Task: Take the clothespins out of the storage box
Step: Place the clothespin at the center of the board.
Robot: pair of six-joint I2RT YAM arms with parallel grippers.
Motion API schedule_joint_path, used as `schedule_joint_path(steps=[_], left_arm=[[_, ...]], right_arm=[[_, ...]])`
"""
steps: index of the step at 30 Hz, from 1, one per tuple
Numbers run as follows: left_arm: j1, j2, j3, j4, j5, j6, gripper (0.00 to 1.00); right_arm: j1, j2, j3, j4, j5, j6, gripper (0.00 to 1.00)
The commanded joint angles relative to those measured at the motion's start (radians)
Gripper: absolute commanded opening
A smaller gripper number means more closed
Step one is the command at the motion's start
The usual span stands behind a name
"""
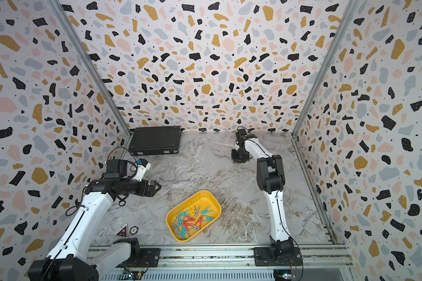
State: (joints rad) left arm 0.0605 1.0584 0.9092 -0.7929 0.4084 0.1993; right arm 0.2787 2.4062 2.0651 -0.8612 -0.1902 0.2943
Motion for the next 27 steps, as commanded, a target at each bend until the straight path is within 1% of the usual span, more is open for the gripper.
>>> schedule_joint_path(steps=[1,3,5,9,13,17,21,24,27], left_arm=[[-0.003,-0.014,-0.013,0.003,0.017,0.019,1.00],[-0.004,-0.013,-0.013,0.003,0.017,0.019,1.00],[-0.004,-0.014,-0.013,0.003,0.018,0.019,1.00],[-0.004,-0.020,-0.013,0.001,0.019,0.020,1.00],[-0.004,-0.017,-0.016,0.004,0.019,0.019,1.00],[-0.004,-0.018,-0.014,0.003,0.012,0.017,1.00],[-0.004,-0.018,-0.017,0.005,0.012,0.017,1.00],[-0.004,-0.016,-0.017,0.005,0.009,0.017,1.00],[-0.004,-0.017,-0.017,0.006,0.009,0.017,1.00]], right_arm=[[-0.001,-0.031,0.023,-0.038,-0.012,0.009,0.44],[-0.001,-0.054,0.024,-0.044,-0.019,0.006,0.50],[0.001,-0.084,0.023,-0.053,-0.017,0.001,0.53],[0.003,-0.168,-0.005,-0.077,-0.017,-0.014,0.55],[0.016,-0.300,-0.115,-0.073,-0.017,-0.023,0.55],[0.045,-0.468,-0.302,-0.023,-0.024,-0.013,0.55],[0.109,-0.633,-0.461,-0.009,-0.038,-0.007,0.54],[0.187,-0.746,-0.560,-0.012,-0.038,-0.003,0.53],[0.282,-0.829,-0.641,-0.001,-0.047,0.015,0.53]])
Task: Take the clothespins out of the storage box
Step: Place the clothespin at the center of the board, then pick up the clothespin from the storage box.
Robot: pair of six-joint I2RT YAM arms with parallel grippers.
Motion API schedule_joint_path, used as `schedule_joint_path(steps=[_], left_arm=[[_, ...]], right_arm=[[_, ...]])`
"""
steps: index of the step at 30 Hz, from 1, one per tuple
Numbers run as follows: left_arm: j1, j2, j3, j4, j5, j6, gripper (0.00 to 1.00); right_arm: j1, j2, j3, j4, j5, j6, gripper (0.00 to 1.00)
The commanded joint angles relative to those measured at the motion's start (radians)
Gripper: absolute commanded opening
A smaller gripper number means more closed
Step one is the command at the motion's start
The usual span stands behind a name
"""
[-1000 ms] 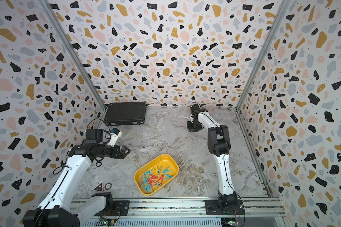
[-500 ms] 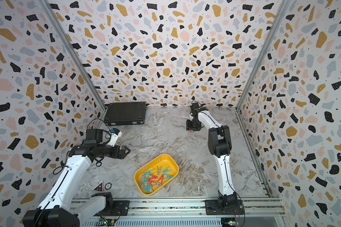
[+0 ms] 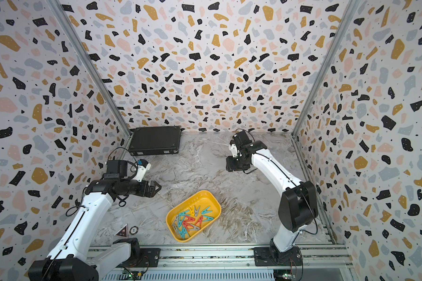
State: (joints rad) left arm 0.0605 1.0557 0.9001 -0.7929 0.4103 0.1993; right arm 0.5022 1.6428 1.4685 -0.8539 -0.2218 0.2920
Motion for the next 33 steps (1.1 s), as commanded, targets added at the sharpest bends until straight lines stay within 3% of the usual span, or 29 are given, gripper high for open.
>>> schedule_joint_path(steps=[1,7,15,27,33], left_arm=[[-0.004,-0.014,-0.007,0.004,0.007,0.018,1.00],[-0.004,-0.016,-0.008,0.005,0.005,0.018,1.00],[-0.004,-0.017,-0.010,0.009,0.005,0.019,1.00],[-0.004,-0.028,-0.010,0.009,0.001,0.019,1.00],[-0.004,-0.029,-0.012,0.011,-0.002,0.019,1.00]], right_arm=[[0.091,-0.084,-0.064,-0.008,-0.021,0.024,0.53],[0.273,-0.112,-0.136,0.025,-0.051,0.074,0.53],[0.408,-0.042,-0.168,0.137,-0.026,0.150,0.51],[0.486,0.153,-0.123,0.212,0.042,0.211,0.48],[0.489,0.203,-0.123,0.225,0.110,0.255,0.41]])
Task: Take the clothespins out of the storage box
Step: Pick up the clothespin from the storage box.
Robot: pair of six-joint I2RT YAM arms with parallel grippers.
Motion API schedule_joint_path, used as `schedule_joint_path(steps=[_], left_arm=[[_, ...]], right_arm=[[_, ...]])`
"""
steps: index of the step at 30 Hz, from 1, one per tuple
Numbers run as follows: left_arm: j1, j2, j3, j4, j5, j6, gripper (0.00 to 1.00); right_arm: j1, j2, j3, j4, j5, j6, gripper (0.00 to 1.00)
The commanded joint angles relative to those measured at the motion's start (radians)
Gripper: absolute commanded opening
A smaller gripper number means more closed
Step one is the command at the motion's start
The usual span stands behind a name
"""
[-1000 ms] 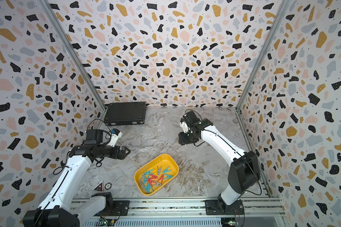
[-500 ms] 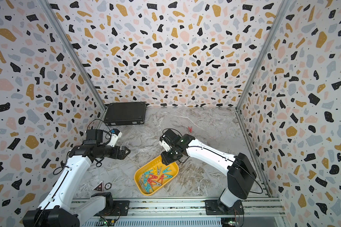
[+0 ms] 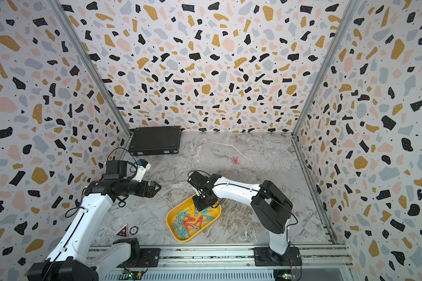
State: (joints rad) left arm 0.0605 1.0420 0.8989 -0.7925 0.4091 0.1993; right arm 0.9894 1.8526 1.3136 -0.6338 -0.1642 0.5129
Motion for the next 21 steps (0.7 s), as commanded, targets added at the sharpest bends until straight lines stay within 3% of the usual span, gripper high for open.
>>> schedule_joint_path(steps=[1,21], left_arm=[[-0.004,-0.016,-0.011,0.010,0.000,0.019,1.00],[-0.004,-0.015,-0.012,0.012,0.005,0.019,1.00]], right_arm=[[0.002,-0.001,0.031,0.009,0.055,0.038,0.40],[0.003,0.096,0.078,0.021,0.000,0.043,0.41]])
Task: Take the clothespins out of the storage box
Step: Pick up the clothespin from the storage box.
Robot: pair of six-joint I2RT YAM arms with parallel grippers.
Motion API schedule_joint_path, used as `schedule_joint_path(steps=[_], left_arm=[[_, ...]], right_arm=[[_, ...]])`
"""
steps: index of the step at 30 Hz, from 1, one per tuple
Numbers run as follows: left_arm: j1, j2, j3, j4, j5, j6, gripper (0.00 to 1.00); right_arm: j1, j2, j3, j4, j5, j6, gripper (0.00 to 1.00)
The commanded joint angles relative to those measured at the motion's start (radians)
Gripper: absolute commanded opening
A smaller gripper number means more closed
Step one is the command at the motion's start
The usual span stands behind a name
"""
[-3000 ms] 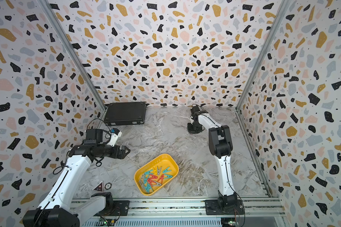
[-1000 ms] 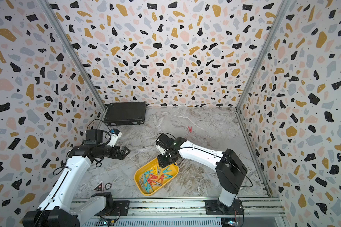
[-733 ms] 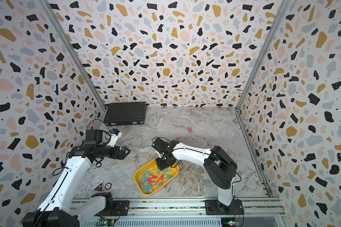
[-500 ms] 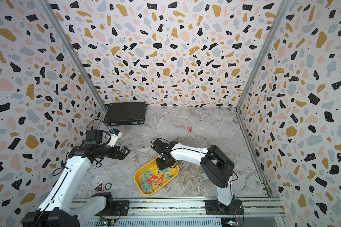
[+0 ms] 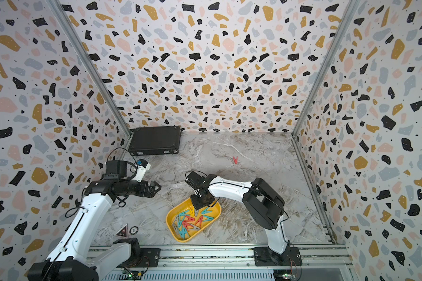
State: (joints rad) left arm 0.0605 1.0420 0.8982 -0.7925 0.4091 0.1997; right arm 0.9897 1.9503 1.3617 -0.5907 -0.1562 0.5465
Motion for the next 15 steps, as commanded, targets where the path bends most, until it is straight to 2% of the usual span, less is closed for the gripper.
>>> schedule_joint_path(steps=[1,7,15], left_arm=[[-0.004,-0.015,-0.011,0.011,0.005,0.018,1.00],[-0.004,-0.016,-0.011,0.009,0.007,0.020,1.00],[-0.003,-0.015,-0.011,0.008,0.004,0.020,1.00]], right_arm=[[0.004,0.003,0.033,-0.024,-0.006,0.010,0.41],[0.005,0.033,0.040,-0.026,-0.011,0.010,0.40],[0.006,0.024,0.033,-0.030,0.004,0.013,0.34]])
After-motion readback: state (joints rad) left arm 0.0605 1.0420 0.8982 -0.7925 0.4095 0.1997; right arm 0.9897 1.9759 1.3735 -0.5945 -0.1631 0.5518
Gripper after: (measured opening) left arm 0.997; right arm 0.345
